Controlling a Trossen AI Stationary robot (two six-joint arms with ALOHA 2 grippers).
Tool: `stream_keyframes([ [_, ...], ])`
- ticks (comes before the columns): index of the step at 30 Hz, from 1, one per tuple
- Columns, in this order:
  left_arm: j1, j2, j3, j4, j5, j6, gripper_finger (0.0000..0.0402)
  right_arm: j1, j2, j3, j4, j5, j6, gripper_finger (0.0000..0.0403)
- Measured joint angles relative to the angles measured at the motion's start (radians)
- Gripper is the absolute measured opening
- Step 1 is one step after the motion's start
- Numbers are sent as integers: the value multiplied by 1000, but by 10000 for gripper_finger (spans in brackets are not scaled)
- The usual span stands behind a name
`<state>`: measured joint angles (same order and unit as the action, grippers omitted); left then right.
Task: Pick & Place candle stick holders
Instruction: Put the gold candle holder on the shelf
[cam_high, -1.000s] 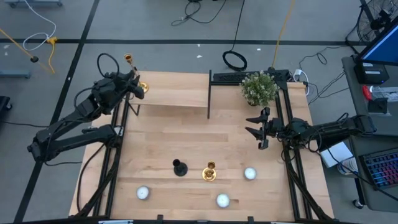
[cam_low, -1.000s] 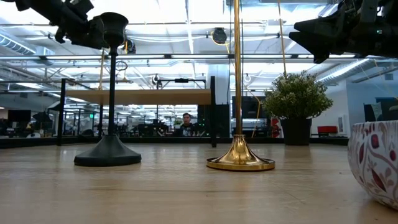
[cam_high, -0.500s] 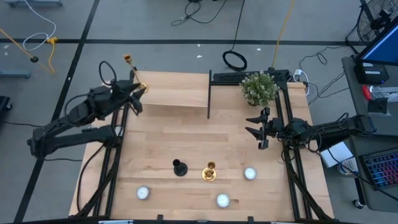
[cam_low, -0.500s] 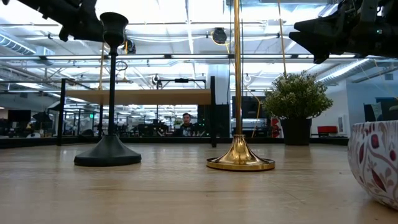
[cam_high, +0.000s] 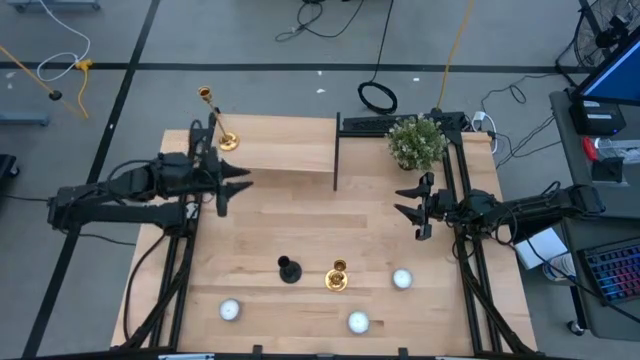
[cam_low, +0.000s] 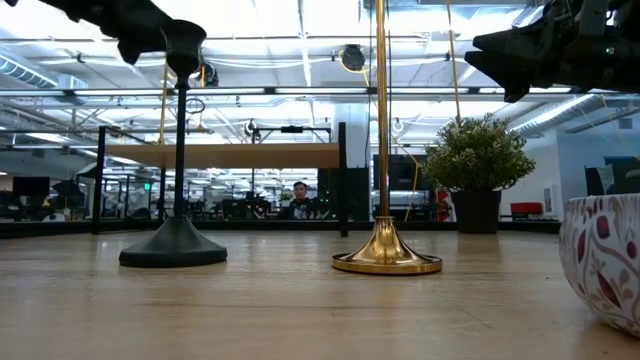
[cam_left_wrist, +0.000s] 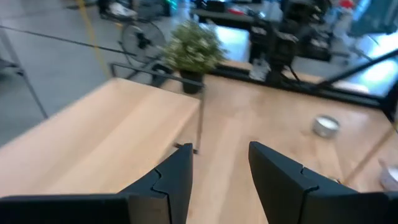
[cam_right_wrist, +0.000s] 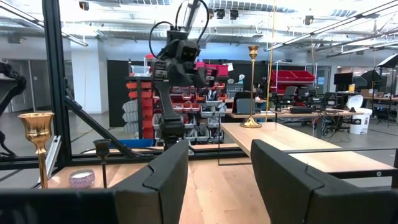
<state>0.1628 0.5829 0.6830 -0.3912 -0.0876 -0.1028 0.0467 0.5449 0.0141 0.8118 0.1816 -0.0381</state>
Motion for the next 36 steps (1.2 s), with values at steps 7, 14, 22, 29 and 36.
stream_keyframes([
  [7, -122, 102, 0, 107, -17, 2, 163, 0, 0, 0, 0, 0, 0, 171],
  [14, -212, 201, 0, 253, -18, 29, 163, 0, 0, 0, 0, 0, 0, 171],
  [22, -298, 335, 0, 350, -18, 43, 163, 0, 0, 0, 0, 0, 0, 171],
  [29, -367, 435, 0, 457, -17, 71, 163, 0, 0, 0, 0, 0, 0, 171],
  [36, -426, 518, 0, 570, -16, 68, 163, 0, 0, 0, 0, 0, 0, 171],
])
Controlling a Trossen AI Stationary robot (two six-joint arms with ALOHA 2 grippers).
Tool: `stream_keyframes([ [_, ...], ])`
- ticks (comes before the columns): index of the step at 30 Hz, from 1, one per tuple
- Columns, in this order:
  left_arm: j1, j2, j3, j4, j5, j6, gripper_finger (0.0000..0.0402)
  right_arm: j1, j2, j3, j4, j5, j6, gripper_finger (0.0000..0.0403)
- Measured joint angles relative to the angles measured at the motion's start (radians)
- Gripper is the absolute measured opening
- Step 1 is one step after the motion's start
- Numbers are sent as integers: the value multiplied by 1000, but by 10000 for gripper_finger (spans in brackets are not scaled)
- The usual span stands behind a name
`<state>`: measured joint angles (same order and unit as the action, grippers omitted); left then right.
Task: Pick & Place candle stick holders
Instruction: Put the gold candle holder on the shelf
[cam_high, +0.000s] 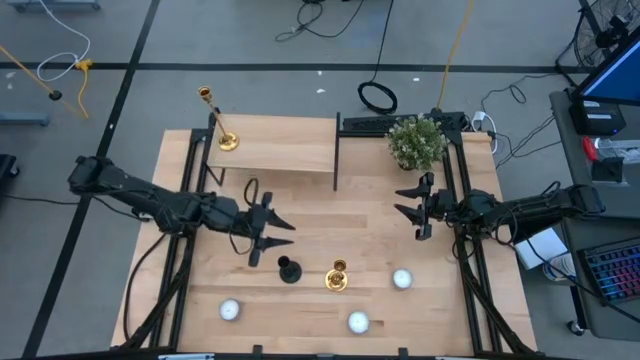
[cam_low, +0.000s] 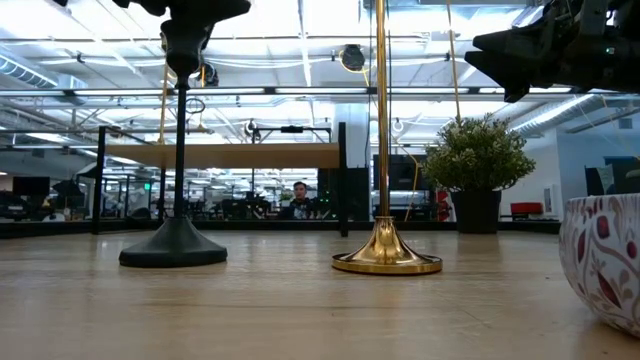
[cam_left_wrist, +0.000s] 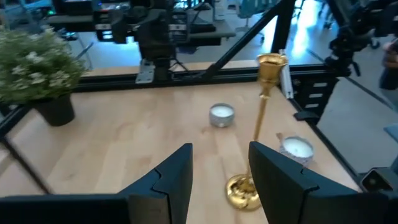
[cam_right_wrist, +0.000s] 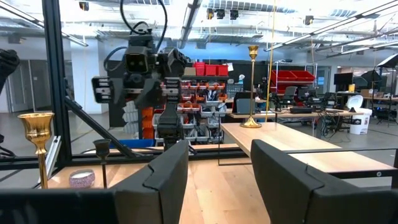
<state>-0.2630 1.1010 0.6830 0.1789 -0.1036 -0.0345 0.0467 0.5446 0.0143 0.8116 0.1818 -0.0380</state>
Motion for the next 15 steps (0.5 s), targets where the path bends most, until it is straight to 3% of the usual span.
stream_keyframes([
  [15, -58, 226, 0, 342, 72, -55, 163, 1, 0, 0, 0, -1, 23, 171],
])
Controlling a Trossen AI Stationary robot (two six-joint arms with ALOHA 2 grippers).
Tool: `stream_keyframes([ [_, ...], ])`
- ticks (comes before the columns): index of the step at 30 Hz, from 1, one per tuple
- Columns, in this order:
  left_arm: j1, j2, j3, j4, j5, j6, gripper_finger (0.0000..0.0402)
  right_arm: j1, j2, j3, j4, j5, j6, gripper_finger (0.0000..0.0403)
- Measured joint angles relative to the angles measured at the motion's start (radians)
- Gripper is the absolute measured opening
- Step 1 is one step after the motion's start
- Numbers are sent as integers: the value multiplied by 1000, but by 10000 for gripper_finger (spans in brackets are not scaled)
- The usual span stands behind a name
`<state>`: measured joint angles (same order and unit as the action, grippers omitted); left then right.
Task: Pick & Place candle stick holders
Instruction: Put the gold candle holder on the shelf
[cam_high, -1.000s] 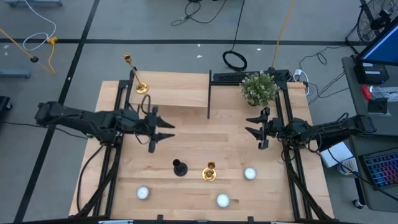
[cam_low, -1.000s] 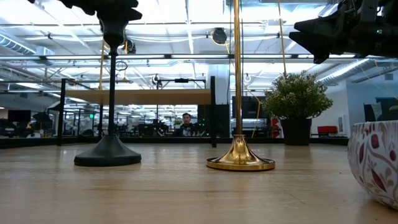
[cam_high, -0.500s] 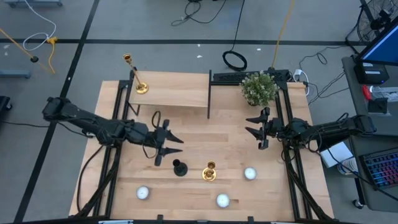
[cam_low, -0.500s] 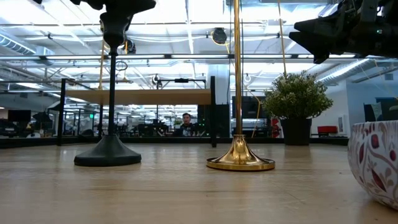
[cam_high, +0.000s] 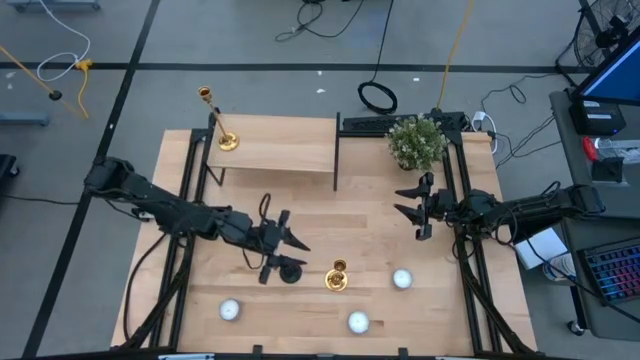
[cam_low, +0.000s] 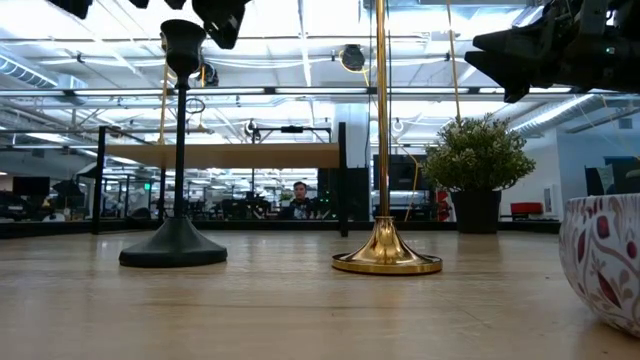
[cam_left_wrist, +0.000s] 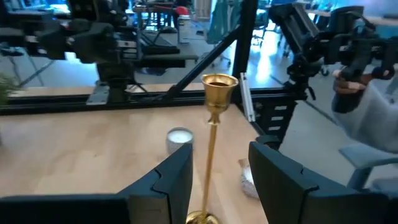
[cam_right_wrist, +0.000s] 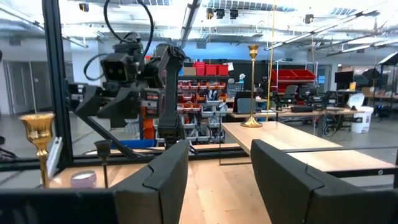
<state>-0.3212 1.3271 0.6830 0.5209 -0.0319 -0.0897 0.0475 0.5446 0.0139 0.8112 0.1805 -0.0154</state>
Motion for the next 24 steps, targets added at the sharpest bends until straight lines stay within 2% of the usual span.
stream_keyframes([
  [8, 1, 79, 0, 146, 9, -18, 163, 0, 0, 0, -72, -2, 126, 171],
  [14, -1, 112, 7, 176, 13, -21, 163, 0, 0, 0, -162, -7, 172, 171],
  [16, -2, 114, 10, 173, 28, -21, 163, 0, 4, 0, -158, -52, 171, 171],
  [20, -2, 113, 14, 174, 39, -14, 163, 1, 24, 0, -86, -215, 172, 171],
  [24, -2, 103, 14, 168, 38, -13, 163, 42, 87, 23, -2, -255, 155, 171],
])
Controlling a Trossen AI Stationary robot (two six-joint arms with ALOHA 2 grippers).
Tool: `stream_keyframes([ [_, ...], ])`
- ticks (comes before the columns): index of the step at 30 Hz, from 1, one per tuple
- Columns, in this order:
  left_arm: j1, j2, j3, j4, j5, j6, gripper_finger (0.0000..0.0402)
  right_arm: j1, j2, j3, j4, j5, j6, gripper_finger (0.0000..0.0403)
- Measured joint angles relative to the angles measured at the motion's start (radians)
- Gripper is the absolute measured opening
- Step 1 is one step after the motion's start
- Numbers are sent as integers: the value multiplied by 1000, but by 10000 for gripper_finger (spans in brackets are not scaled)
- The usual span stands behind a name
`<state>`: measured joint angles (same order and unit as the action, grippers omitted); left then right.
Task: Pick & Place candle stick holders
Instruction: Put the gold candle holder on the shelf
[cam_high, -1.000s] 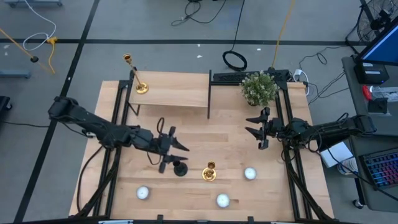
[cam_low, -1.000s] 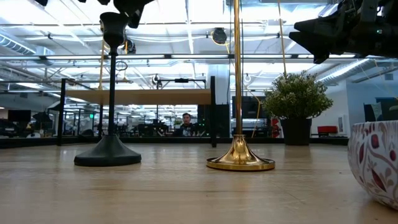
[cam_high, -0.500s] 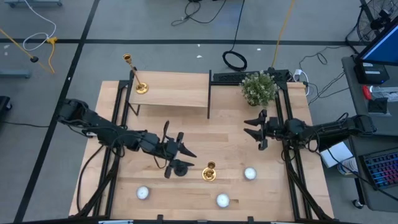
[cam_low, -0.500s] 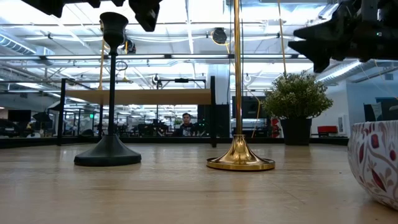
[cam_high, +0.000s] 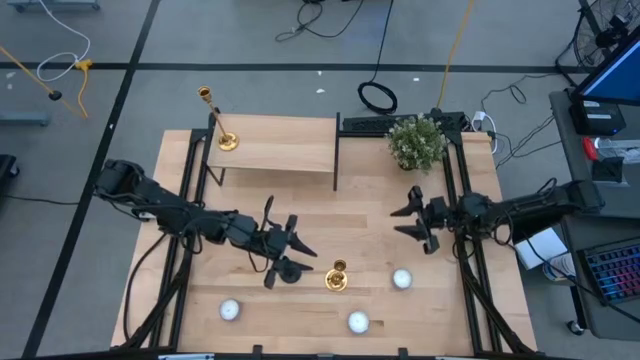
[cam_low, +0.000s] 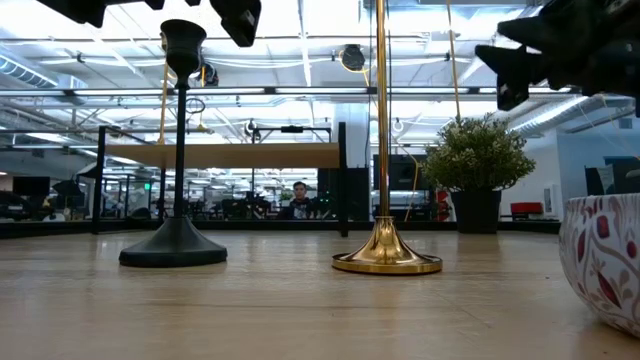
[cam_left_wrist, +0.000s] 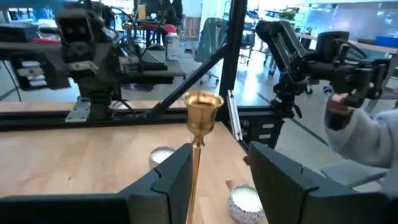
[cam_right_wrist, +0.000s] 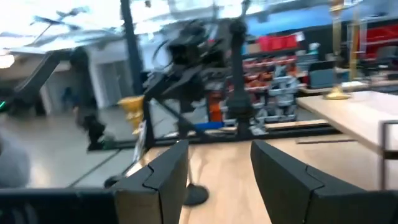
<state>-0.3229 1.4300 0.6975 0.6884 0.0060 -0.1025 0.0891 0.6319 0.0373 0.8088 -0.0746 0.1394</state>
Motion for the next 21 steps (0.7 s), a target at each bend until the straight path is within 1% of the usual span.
stream_keyframes([
  [3, 0, 1, 0, -16, -11, 2, 163, 50, 81, 49, 7, -4, -47, 171],
  [6, 0, 1, 0, -10, -15, 2, 163, 100, 186, 130, 15, -2, -80, 171],
  [11, -2, -22, 0, -62, -36, -2, 163, 145, 357, 224, -1, 0, -98, 171],
  [18, -28, -138, 0, -291, -123, -2, 163, 160, 529, 293, 122, 8, -92, 171],
  [21, -44, -194, 0, -349, -148, 3, 163, 168, 593, 324, 184, 0, -92, 171],
])
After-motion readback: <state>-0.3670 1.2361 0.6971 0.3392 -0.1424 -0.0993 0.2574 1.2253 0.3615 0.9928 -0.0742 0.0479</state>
